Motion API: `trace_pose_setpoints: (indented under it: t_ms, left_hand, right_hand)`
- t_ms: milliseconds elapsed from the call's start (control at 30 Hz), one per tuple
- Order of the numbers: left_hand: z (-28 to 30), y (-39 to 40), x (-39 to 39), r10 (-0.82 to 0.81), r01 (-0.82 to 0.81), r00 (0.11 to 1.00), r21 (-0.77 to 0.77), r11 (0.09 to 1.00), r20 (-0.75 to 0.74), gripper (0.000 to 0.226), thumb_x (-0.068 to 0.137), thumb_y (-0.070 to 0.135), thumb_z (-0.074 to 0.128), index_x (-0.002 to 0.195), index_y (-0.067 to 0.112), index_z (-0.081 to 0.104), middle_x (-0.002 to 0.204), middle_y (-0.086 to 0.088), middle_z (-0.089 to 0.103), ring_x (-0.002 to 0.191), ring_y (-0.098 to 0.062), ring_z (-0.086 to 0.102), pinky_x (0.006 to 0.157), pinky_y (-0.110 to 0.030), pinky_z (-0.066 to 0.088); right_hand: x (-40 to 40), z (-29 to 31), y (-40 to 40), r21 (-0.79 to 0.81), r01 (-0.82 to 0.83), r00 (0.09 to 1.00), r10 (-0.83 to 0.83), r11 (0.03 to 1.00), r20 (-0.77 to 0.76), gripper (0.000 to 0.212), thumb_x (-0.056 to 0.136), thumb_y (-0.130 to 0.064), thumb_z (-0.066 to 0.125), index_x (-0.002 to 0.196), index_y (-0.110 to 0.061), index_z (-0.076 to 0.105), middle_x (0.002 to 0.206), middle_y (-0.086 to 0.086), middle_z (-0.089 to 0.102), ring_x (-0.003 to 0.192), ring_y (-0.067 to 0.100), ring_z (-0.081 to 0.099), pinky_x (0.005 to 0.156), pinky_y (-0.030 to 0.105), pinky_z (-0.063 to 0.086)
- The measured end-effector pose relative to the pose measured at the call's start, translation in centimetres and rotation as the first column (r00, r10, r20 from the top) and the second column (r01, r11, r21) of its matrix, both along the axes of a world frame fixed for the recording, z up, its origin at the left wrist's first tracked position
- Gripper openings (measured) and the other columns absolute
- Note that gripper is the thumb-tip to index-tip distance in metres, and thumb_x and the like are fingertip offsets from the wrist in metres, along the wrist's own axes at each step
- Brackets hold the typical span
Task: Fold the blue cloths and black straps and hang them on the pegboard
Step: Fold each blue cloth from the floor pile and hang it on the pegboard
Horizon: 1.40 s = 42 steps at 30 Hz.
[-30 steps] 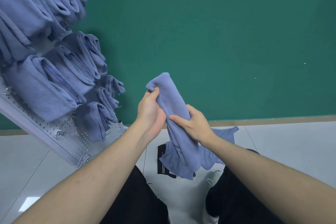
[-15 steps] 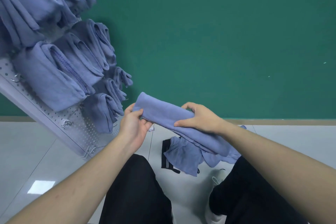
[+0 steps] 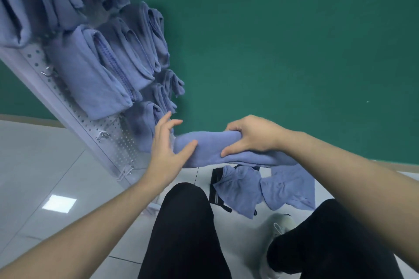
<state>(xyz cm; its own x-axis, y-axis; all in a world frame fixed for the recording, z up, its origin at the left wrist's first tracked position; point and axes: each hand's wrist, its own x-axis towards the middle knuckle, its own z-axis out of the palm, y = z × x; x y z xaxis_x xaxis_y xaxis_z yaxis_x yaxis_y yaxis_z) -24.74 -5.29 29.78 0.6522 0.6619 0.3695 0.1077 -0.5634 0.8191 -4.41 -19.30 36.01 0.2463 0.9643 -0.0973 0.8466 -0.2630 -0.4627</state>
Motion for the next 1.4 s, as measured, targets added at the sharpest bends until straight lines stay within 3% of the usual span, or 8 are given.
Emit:
trace_pose_setpoints:
  t_ms: [167,267,400,533,667,933,1233,1400]
  left_hand:
    - [2.2,1.2,0.0,-0.192,0.213,0.927,0.030,0.977,-0.322,0.064,0.075,0.070,0.058,0.131,0.039,0.050,0.119,0.028,0.061,0.123,0.010,0.048,0.119,-0.037,0.027]
    - [3.1,2.6,-0.7,-0.239,0.242,0.871,-0.048,0.969,-0.430,0.046,0.078,0.067,0.061,0.109,0.032,0.067,0.095,0.021,0.068,0.090,0.003,0.060,0.087,-0.025,0.047]
    - [3.2,4.5,-2.8,-0.179,0.156,0.864,-0.088,0.984,-0.470,0.034,0.089,0.042,0.071,0.068,0.019,0.059,0.058,0.015,0.052,0.056,-0.002,0.042,0.058,-0.021,0.037]
    - [2.7,6.2,-5.4,-0.099,0.090,0.943,-0.042,0.995,-0.319,0.028,0.082,0.052,0.069,0.079,0.024,0.069,0.090,0.007,0.064,0.080,0.006,0.057,0.075,-0.012,0.043]
    - [1.8,6.9,-7.6,0.042,-0.033,0.973,0.042,0.999,-0.229,0.012,0.093,0.024,0.069,0.082,0.022,0.068,0.131,0.006,0.044,0.116,0.025,0.041,0.087,0.002,0.031]
    - [2.2,10.1,-7.6,0.240,-0.260,0.959,-0.127,0.957,-0.149,0.016,0.098,0.033,0.062,0.085,0.024,0.060,0.085,0.009,0.057,0.069,0.010,0.052,0.066,-0.009,0.040]
    - [2.1,11.7,-7.2,0.282,-0.261,0.959,-0.299,0.918,0.028,0.018,0.100,0.024,0.059,0.116,0.016,0.065,0.102,0.014,0.070,0.084,0.018,0.060,0.077,-0.005,0.044]
    - [2.2,12.5,-7.5,0.299,-0.266,0.954,-0.374,0.889,0.032,0.038,0.094,0.051,0.060,0.122,0.026,0.065,0.117,0.008,0.073,0.112,-0.012,0.067,0.101,-0.041,0.051]
  right_hand:
    - [-2.7,0.4,4.0,-0.009,-0.152,0.987,0.153,0.988,0.048,0.049,0.072,-0.063,0.080,0.065,-0.025,0.049,0.057,-0.008,0.047,0.054,0.010,0.038,0.053,0.027,0.031]
    - [-3.6,0.2,6.0,0.007,-0.193,0.980,0.193,0.981,-0.052,0.045,0.071,-0.058,0.083,0.074,-0.020,0.059,0.062,-0.010,0.050,0.057,0.008,0.039,0.056,0.027,0.034]
    - [-4.3,-0.7,8.0,0.036,-0.224,0.937,0.226,0.974,-0.265,0.035,0.075,-0.043,0.086,0.093,-0.023,0.064,0.075,-0.015,0.058,0.066,0.002,0.049,0.064,0.018,0.041]
    - [-4.5,-1.5,9.8,-0.019,-0.213,0.893,0.187,0.977,-0.409,0.022,0.089,-0.037,0.073,0.101,-0.019,0.066,0.089,-0.006,0.067,0.078,0.002,0.057,0.080,0.026,0.048]
    - [-6.0,-1.7,12.0,0.024,-0.217,0.858,0.203,0.976,-0.472,0.029,0.082,-0.034,0.057,0.090,-0.005,0.054,0.080,-0.003,0.051,0.071,0.009,0.045,0.069,0.030,0.038]
    - [-8.3,-0.8,17.5,0.234,-0.134,0.781,0.248,0.963,-0.573,0.003,0.079,-0.025,0.049,0.077,-0.023,0.052,0.065,-0.020,0.052,0.063,0.001,0.048,0.063,0.022,0.040]
    - [-8.2,-0.5,20.9,0.261,-0.146,0.762,0.277,0.954,-0.586,0.012,0.077,-0.027,0.054,0.083,-0.017,0.056,0.074,-0.011,0.054,0.073,0.006,0.050,0.073,0.029,0.041]
    - [-8.1,-0.1,22.8,0.257,-0.128,0.694,0.272,0.958,-0.666,0.031,0.078,-0.028,0.059,0.099,-0.006,0.065,0.090,0.002,0.064,0.085,0.013,0.058,0.083,0.033,0.046]
